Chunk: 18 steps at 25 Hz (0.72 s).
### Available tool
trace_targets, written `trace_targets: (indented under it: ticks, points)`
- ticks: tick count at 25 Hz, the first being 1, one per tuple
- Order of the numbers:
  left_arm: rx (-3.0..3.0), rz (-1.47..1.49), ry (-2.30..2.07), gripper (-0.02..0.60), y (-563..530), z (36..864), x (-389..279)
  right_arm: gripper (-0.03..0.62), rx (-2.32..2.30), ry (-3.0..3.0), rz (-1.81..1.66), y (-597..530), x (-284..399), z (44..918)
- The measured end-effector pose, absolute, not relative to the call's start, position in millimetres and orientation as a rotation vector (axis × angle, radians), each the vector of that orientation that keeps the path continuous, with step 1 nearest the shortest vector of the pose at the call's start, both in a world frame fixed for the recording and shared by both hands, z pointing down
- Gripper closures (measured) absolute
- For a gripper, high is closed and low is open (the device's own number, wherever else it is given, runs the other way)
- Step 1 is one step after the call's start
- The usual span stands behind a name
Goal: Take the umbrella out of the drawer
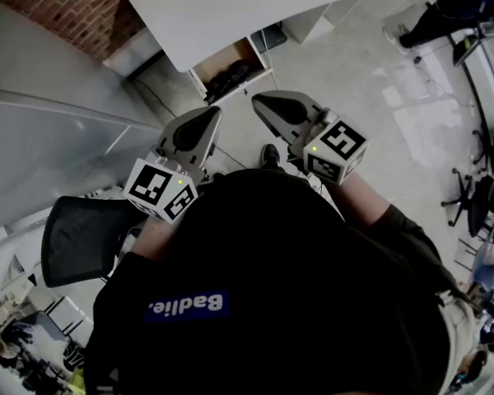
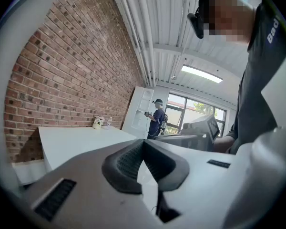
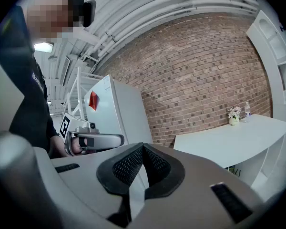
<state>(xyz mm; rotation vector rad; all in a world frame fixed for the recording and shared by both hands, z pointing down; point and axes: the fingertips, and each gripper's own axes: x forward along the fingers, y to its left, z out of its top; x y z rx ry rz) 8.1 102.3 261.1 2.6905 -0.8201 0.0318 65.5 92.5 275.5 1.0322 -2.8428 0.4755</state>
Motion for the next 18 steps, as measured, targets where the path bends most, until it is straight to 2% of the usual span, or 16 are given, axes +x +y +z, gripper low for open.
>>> trace_targets:
  ticks: [18]
  points:
    - [2.678, 0.012, -0.814, 0.578, 89.6, 265.6, -14.4, 0.565, 1.038, -2.834, 0.466, 79.6, 43.4, 276.7]
